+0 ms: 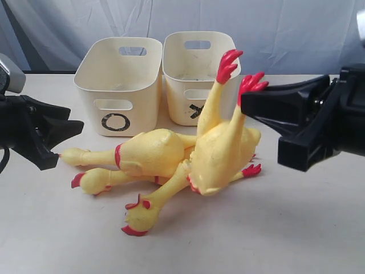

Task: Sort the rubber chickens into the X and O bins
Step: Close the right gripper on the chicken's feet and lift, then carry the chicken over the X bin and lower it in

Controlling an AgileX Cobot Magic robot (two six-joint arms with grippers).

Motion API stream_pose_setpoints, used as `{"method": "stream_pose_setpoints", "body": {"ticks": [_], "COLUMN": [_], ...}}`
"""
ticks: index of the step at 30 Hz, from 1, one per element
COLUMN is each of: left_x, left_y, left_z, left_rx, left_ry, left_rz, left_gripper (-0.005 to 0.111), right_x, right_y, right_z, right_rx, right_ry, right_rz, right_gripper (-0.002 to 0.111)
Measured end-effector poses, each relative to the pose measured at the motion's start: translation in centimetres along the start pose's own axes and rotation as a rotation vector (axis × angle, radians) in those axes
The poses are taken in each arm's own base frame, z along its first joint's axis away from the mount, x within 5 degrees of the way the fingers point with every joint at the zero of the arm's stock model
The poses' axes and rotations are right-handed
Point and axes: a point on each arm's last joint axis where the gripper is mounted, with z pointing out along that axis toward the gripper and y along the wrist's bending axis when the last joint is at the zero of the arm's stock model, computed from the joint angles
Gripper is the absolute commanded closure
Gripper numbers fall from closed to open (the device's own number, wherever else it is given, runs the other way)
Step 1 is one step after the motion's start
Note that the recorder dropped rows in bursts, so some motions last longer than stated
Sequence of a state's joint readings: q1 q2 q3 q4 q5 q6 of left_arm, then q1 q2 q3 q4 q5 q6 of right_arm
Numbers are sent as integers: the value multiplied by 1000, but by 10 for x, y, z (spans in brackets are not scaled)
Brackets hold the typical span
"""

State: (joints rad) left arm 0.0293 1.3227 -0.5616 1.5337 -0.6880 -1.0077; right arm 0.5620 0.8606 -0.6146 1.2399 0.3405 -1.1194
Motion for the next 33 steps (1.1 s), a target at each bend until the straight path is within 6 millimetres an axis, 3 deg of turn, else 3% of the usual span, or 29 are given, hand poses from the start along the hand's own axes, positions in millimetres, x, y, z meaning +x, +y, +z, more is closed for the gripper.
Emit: {"method": "stream_pose_setpoints", "body": {"ticks": [10, 20, 27, 33], "left_x": [0, 0, 0, 0], "left_y": [0, 0, 0, 0], "left_z": [0, 0, 0, 0], "left_rx": [0, 0, 0, 0], "left_ry": [0, 0, 0, 0], "left_rz": [0, 0, 0, 0], "left_gripper": [67, 67, 67, 67], "right_x": [-38, -57, -56, -64], "right_y": [2, -27, -48, -59], "right_z": [-7, -12, 9, 41], "right_rx": [31, 357, 525, 555], "right_ry": [-135, -287, -266, -234], "right_rz": [-1, -16, -141, -262], "right_gripper": [109, 109, 109, 109]}}
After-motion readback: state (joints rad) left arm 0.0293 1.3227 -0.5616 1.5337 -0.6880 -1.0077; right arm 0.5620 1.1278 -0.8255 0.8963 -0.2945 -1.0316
